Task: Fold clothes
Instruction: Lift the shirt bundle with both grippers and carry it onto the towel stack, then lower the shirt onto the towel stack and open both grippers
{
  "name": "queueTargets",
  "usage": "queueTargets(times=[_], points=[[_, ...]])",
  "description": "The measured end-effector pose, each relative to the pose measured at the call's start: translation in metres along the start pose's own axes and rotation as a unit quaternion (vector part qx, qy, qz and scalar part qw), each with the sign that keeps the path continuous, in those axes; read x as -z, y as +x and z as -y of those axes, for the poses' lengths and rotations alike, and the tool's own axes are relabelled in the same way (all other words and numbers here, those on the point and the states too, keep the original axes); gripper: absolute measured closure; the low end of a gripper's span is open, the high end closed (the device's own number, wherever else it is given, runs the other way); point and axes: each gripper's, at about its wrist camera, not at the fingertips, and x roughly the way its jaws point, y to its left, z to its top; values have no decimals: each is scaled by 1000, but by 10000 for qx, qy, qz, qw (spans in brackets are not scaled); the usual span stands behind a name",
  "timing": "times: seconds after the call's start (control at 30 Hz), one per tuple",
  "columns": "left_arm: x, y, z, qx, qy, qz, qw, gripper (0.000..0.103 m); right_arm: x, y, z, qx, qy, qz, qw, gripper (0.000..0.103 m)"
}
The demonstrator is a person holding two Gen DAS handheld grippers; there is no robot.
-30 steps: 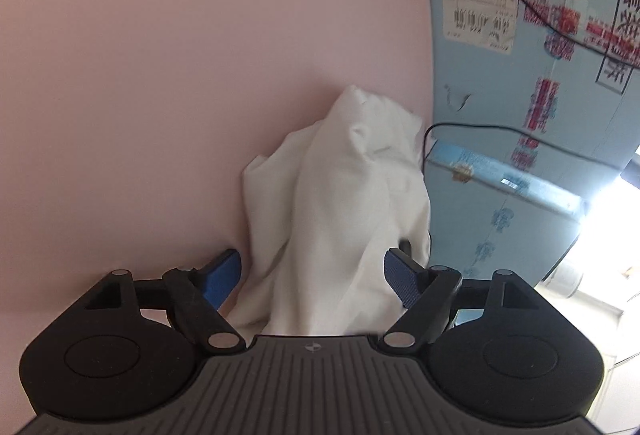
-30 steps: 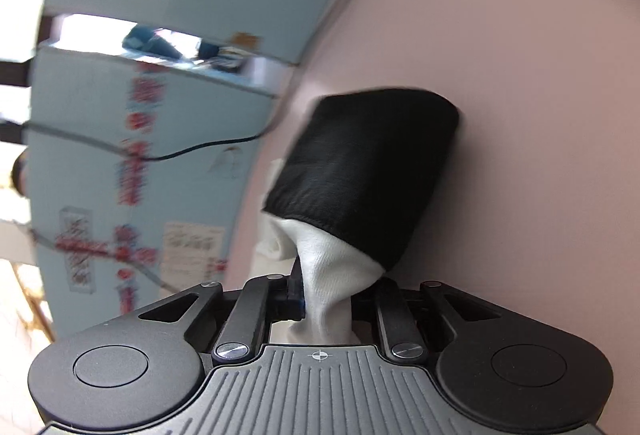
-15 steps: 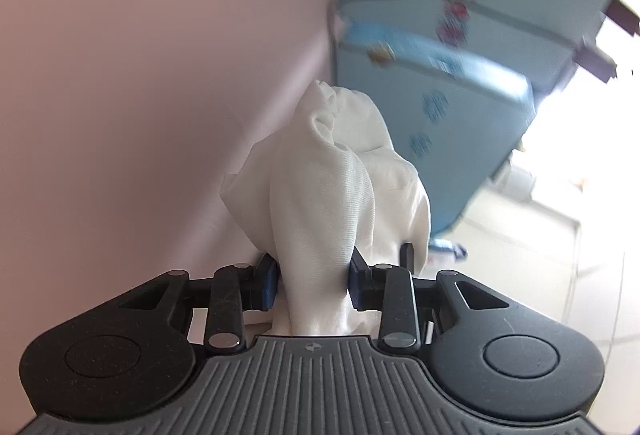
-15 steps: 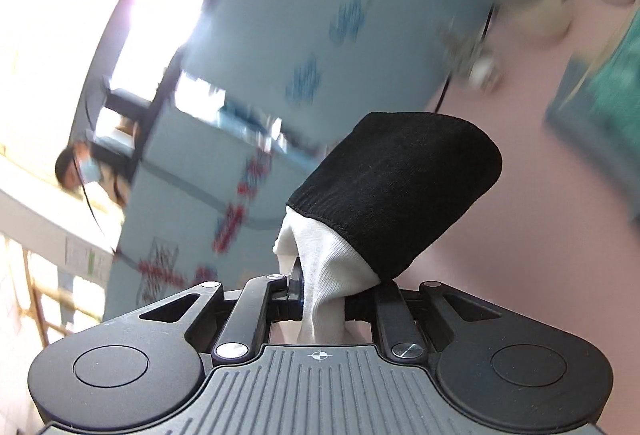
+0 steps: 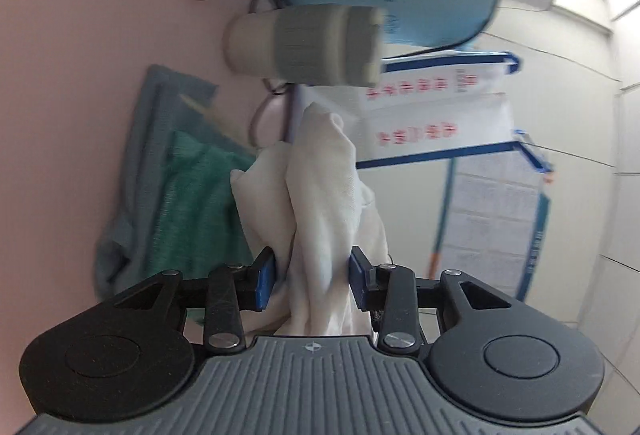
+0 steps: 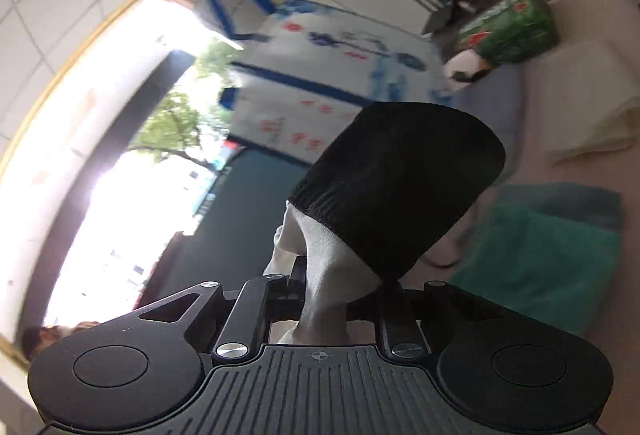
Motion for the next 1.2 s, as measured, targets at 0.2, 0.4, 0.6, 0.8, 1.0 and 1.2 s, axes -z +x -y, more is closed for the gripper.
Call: queueTargets(times=[0.2,0.4,0.6,0.8,1.0,1.2], points=[[-5,-11,-26,-91,-274,330,9990,59,11,10,86,1408,65,-955,9854,75],[-12,-37,-6,14,77,661,9978,46,8,-7,91,1364,66,-979,9858,71],[-2,-38,23,21,810,584,9950,36,1,-12,69,1552,-315,-934,9830,62],[20,-15,61,-40,1946,208,9807,36,-3,-29,47,1964,-1112,-721,9715,51],[32,26,77,166,2139,-150,9766,37,-9,-42,26,1866,-2205,-327,9568,50],[33,55,79,-225,2337,37,9720,39,-2,-17,11,1118,-2926,-204,9494,50]])
